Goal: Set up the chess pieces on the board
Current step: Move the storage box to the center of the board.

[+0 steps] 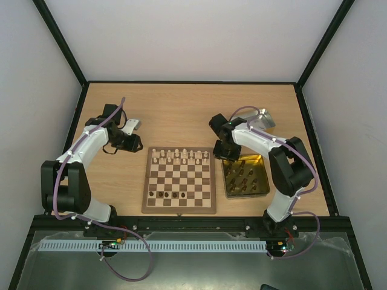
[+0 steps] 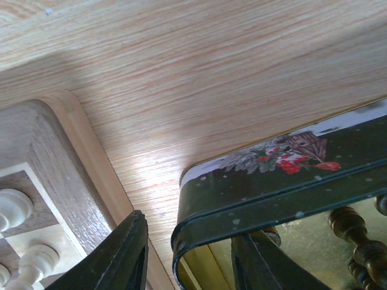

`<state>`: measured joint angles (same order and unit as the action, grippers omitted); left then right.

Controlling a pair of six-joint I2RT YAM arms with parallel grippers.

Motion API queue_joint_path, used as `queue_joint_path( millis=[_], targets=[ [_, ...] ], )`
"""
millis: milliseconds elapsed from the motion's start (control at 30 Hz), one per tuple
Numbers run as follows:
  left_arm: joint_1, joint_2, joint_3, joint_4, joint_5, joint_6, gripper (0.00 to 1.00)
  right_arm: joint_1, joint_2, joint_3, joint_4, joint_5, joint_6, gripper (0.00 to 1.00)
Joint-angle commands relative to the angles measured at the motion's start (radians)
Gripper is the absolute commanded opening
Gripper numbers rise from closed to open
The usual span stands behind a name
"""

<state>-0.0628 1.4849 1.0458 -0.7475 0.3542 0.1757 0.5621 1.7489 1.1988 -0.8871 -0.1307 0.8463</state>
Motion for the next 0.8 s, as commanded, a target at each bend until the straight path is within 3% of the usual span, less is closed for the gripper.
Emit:
queue_joint_path(
  millis=[0,767],
  targets=[
    [-0.005,0.009,-0.011,-0.001,-0.007,0.007,0.43,-0.004,0.030,0.053,-0.013,0.031,-0.013,0.36],
    [-0.005,0.018,-0.007,-0.009,-0.003,0.010,0.42,-0.004,-0.065,0.118,-0.139,0.073,-0.035,0.37]
  ],
)
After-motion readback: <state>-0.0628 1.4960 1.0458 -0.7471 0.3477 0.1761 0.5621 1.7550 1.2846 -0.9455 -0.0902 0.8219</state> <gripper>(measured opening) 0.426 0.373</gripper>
